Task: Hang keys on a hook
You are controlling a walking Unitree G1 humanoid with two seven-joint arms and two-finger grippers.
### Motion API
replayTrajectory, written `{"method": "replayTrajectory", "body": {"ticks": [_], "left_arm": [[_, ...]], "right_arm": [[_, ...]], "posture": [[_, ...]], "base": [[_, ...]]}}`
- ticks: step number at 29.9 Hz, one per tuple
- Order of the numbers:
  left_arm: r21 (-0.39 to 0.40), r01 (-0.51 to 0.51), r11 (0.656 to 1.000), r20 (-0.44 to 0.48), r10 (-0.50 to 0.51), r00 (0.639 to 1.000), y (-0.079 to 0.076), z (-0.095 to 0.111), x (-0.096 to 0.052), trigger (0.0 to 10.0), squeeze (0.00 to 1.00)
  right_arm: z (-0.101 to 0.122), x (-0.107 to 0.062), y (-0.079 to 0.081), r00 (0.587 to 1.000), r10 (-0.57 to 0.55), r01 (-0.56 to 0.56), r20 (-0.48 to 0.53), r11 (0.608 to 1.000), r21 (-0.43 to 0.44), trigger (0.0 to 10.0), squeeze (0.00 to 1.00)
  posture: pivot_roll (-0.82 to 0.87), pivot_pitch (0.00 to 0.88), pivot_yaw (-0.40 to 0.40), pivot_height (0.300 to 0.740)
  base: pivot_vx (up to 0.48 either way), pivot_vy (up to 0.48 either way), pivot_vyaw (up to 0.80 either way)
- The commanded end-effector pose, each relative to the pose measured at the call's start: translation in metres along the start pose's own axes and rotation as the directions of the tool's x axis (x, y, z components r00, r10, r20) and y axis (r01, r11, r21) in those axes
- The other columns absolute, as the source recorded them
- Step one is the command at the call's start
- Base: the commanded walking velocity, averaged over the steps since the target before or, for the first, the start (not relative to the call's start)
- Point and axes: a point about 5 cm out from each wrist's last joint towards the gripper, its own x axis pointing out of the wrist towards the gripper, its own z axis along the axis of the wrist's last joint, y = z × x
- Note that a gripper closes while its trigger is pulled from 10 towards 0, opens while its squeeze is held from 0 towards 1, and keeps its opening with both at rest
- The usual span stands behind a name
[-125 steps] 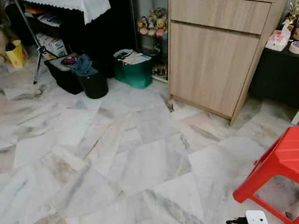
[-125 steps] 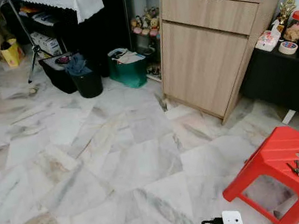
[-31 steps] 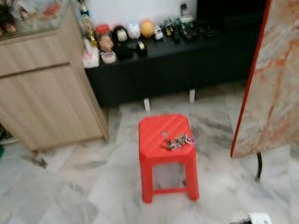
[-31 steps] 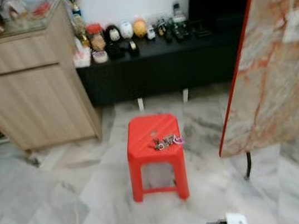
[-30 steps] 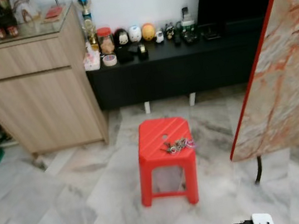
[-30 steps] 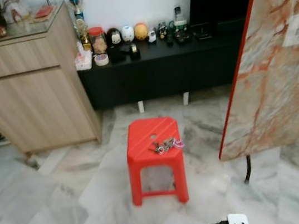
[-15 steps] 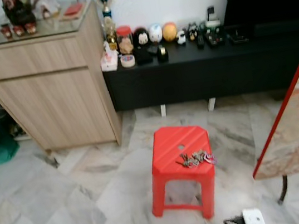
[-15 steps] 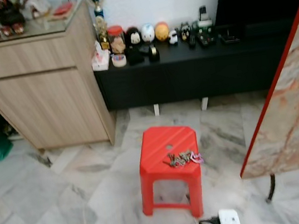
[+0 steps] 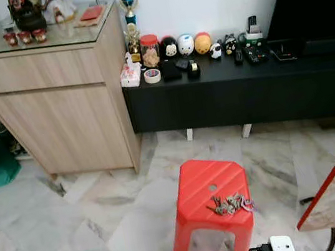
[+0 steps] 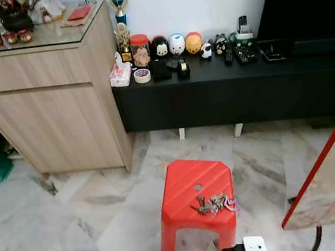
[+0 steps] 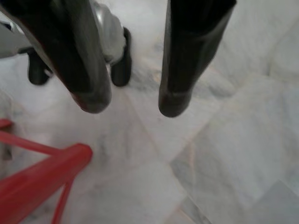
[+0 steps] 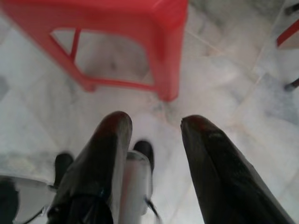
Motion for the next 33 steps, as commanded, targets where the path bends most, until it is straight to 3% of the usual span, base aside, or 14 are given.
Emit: {"method": "replayTrajectory", "body": {"ticks": [1, 18, 24, 29, 33], "left_arm": [[0.010, -0.014, 1.000, -0.021, 0.014, 1.000, 0.006, -0.004, -0.002, 10.0, 0.00], [0.016, -0.011, 1.000, -0.021, 0.011, 1.000, 0.005, -0.005, -0.001, 10.0, 0.00], [0.011, -0.011, 1.000, 0.001, 0.011, 1.000, 0.004, -0.003, -0.001, 10.0, 0.00], [0.006, 0.004, 1.000, 0.051, -0.005, 0.999, 0.003, 0.003, -0.001, 10.0, 0.00], [0.044, 0.006, 0.999, 0.205, -0.015, 0.979, 0.011, 0.029, -0.002, 10.0, 0.00]], "right_arm": [[0.001, 0.001, 0.003, 1.000, 0.011, -0.011, 0.001, 1.000, 0.009, 10.0, 0.00], [0.003, 0.001, 0.004, 0.999, 0.031, -0.031, 0.010, 0.999, -0.018, 10.0, 0.00], [0.003, 0.001, 0.005, 0.999, 0.031, -0.031, 0.019, 0.999, 0.013, 10.0, 0.00], [0.005, 0.001, 0.005, 0.999, 0.034, -0.034, 0.043, 0.999, 0.012, 10.0, 0.00], [0.012, 0.000, 0.005, 0.992, 0.057, -0.054, 0.116, 0.998, -0.029, 10.0, 0.00]], "posture": [[0.03, 0.013, -0.033, 0.740], [0.03, 0.014, -0.032, 0.740], [0.03, 0.014, -0.032, 0.740], [0.02, 0.015, -0.031, 0.740], [0.03, 0.020, -0.033, 0.740]], "base": [[0.315, 0.000, 0.00], [0.306, 0.000, -0.05], [0.000, 0.000, 0.08], [0.000, 0.000, 0.00], [0.000, 0.000, 0.00]]}}
